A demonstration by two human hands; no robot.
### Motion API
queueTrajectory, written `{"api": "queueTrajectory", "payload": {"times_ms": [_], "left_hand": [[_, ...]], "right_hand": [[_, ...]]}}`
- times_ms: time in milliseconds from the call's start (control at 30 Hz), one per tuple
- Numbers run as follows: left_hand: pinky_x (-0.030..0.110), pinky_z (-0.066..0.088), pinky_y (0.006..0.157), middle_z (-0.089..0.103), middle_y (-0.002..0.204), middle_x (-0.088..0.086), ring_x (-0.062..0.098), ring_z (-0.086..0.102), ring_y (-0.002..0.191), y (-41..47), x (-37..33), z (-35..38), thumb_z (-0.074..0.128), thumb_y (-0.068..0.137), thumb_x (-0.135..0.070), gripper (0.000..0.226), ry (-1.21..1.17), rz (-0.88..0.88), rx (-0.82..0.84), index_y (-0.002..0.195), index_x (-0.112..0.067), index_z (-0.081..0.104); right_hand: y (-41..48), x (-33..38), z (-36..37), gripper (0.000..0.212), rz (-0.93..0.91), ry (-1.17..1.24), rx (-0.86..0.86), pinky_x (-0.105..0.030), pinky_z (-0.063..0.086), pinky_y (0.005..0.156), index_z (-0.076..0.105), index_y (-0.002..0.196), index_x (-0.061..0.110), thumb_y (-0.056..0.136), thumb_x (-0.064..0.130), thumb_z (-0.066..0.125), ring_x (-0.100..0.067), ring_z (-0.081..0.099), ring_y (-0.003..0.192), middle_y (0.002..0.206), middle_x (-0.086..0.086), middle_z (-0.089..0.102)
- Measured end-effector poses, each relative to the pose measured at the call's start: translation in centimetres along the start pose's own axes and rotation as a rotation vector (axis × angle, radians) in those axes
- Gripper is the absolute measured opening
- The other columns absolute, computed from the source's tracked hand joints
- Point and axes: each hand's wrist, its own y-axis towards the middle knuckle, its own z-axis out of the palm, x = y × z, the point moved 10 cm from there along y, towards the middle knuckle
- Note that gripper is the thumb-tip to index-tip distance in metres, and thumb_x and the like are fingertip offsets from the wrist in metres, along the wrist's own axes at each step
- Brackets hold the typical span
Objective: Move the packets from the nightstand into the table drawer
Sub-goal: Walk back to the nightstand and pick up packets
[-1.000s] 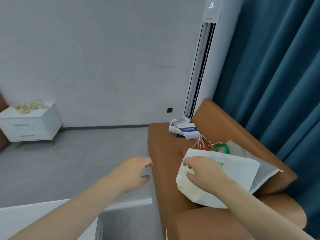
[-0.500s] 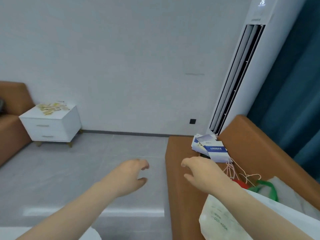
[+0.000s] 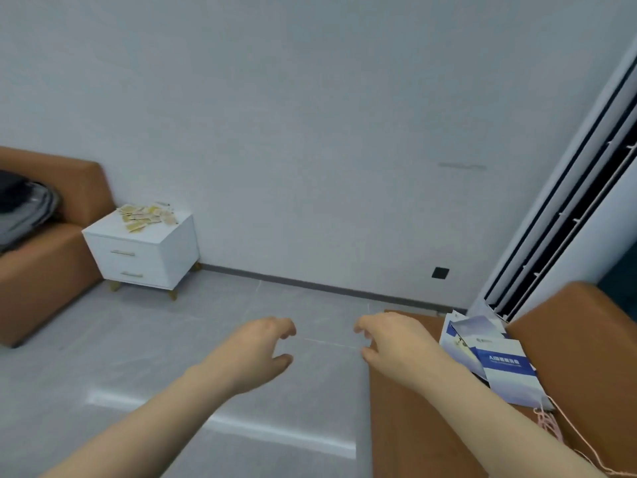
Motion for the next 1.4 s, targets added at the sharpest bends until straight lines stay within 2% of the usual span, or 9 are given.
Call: {"api": "queueTrajectory", "payload": {"times_ms": [300, 600, 1000, 1200, 1400], "left_hand": [[0.019, 0.041, 0.093, 0.053, 0.126, -0.014, 0.005, 0.051, 0.114, 10.8, 8.0, -3.7, 0.054, 0.092, -0.039, 0.039, -0.012, -0.201, -0.044, 0.129, -0.032, 0.048], [0.020, 0.043, 0.091, 0.054, 0.124, -0.014, 0.005, 0.052, 0.111, 15.8, 21.7, -7.7, 0.055, 0.091, -0.039, 0.038, -0.025, -0.433, -0.075, 0.128, -0.031, 0.048], [0.020, 0.043, 0.090, 0.054, 0.125, -0.012, 0.006, 0.053, 0.111, 23.7, 42.7, -15.9, 0.055, 0.091, -0.038, 0.036, -0.042, -0.524, -0.118, 0.127, -0.030, 0.050], [0.019, 0.043, 0.088, 0.056, 0.121, -0.012, 0.006, 0.053, 0.108, 29.2, 51.1, -18.9, 0.056, 0.090, -0.036, 0.035, -0.069, -0.554, -0.125, 0.124, -0.029, 0.052], [0.020, 0.045, 0.089, 0.057, 0.121, -0.012, 0.006, 0.054, 0.109, 35.7, 60.0, -21.9, 0.058, 0.089, -0.034, 0.035, -0.071, -0.620, -0.185, 0.123, -0.029, 0.054]], "right_hand": [[17.6, -1.1, -0.6, 0.036, -0.182, 0.006, 0.025, -0.031, 0.042, 0.090, 0.051, 0.127, 0.020, 0.091, 0.027, 0.048, -0.023, 0.054, 0.115, 0.124, -0.002, 0.059], [34.0, 5.4, -0.1, 0.036, -0.371, 0.020, 0.051, -0.030, 0.044, 0.088, 0.053, 0.127, 0.021, 0.091, 0.028, 0.049, -0.022, 0.056, 0.111, 0.121, -0.001, 0.061], [56.4, 17.1, 1.0, 0.037, -0.455, 0.031, 0.092, -0.031, 0.046, 0.087, 0.052, 0.128, 0.022, 0.092, 0.030, 0.049, -0.020, 0.057, 0.108, 0.120, 0.000, 0.061], [67.3, 20.1, 1.4, 0.034, -0.473, 0.042, 0.102, -0.025, 0.035, 0.071, 0.055, 0.122, 0.024, 0.089, 0.028, 0.050, -0.019, 0.057, 0.102, 0.112, 0.002, 0.062], [79.5, 22.8, 2.6, 0.036, -0.515, 0.065, 0.126, -0.027, 0.042, 0.083, 0.053, 0.125, 0.023, 0.090, 0.028, 0.050, -0.017, 0.055, 0.108, 0.120, 0.003, 0.060]]}}
